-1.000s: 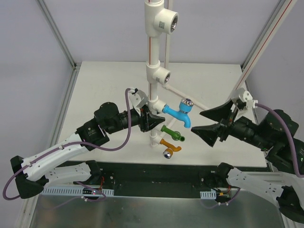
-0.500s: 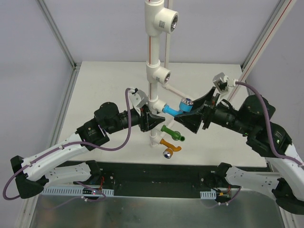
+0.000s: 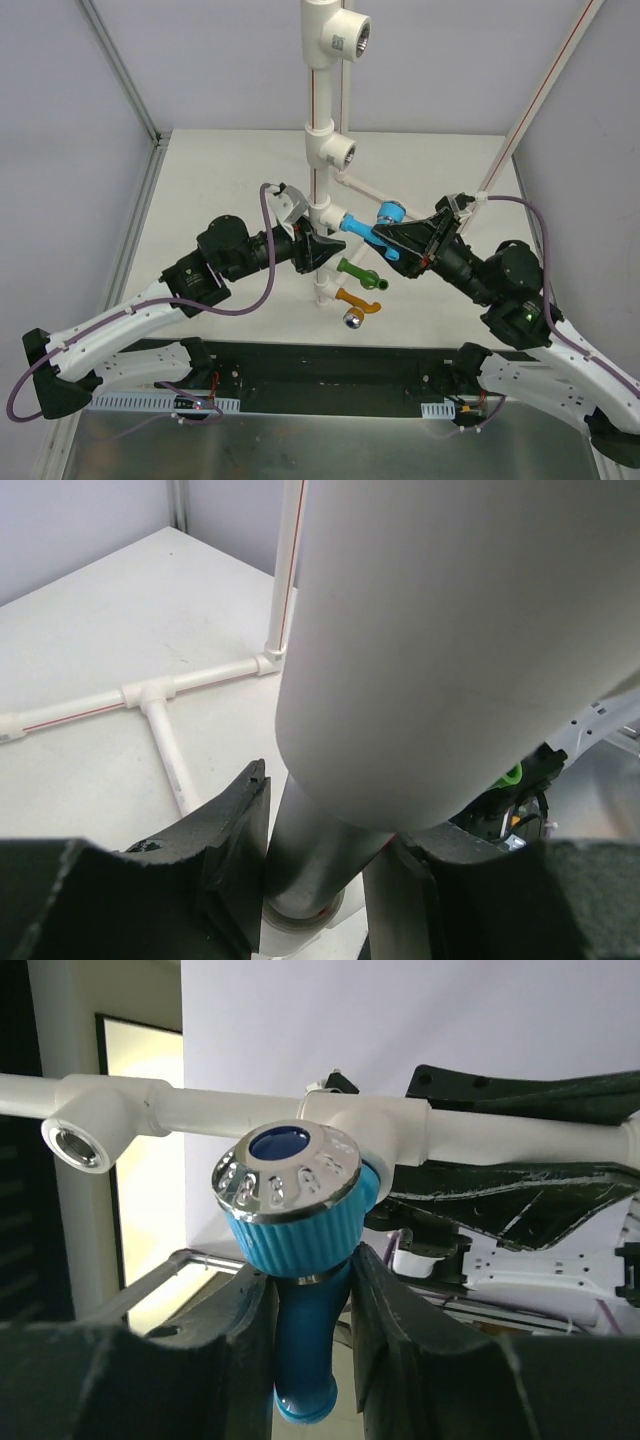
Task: Install the water faucets
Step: Screw the water faucet onto the adaptor.
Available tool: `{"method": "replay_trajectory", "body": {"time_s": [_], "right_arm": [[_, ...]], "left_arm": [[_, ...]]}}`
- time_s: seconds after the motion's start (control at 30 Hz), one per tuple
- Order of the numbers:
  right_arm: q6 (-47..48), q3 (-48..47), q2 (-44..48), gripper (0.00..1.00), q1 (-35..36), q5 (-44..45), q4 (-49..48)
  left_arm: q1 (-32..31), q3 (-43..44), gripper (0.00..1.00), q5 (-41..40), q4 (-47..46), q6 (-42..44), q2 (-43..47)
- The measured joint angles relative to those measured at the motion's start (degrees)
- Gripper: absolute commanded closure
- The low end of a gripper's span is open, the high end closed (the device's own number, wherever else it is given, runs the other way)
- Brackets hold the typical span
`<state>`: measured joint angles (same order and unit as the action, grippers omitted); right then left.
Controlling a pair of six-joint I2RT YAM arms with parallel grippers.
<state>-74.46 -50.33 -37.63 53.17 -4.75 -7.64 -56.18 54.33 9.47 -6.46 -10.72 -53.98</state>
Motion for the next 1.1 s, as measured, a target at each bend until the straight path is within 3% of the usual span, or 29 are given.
{"method": "replay_trajectory", "body": {"time_s": [0.07, 0.1, 0.17, 0.37, 0.47, 0.53, 0.73, 0.87, 0.97, 1.1], "right_arm": [[-4.6, 0.1, -0.2, 0.44, 0.4, 0.6, 0.0], [-5.8, -0.1, 0.0, 0.31, 0.7, 1.4, 0.9], [-7.1, -1.2, 0.6, 0.25, 1.3, 3.4, 4.6], [4.1, -3.5, 6.2, 0.22, 1.5, 15.6, 17.2], [20.0, -4.7, 9.9, 0.25, 1.4, 24.5, 22.3], [34.6, -4.7, 11.0, 0.27, 1.2, 25.4, 22.0], [83.6, -6.9, 10.6, 0.23, 1.2, 17.0, 23.0], [115.2, -7.2, 13.0, 0.24, 1.2, 2.3, 23.4], [132.2, -6.8, 14.1, 0.24, 1.2, -6.0, 21.9], [147.2, -8.6, 11.4, 0.24, 1.2, -11.6, 22.2]], "left_arm": [[0.0, 0.0, 1.0, -0.2, 0.0, -0.1, 0.0], [0.0, 0.0, 1.0, -0.2, 0.0, -0.2, 0.0], [0.0, -0.1, 1.0, 0.2, -0.3, -0.1, -0.1], [0.0, -0.1, 1.0, 0.5, -0.3, 0.0, -0.1], [0.0, -0.1, 1.0, 0.5, -0.2, -0.1, 0.0], [0.0, -0.1, 1.0, 0.5, -0.2, 0.0, 0.0], [0.0, -0.1, 1.0, 0.5, -0.2, 0.0, 0.0], [0.0, -0.1, 1.0, 0.5, -0.2, -0.1, 0.0], [0.0, -0.1, 1.0, 0.5, -0.2, -0.1, -0.1], [0.0, -0.1, 1.0, 0.5, -0.2, -0.1, -0.1]]}}
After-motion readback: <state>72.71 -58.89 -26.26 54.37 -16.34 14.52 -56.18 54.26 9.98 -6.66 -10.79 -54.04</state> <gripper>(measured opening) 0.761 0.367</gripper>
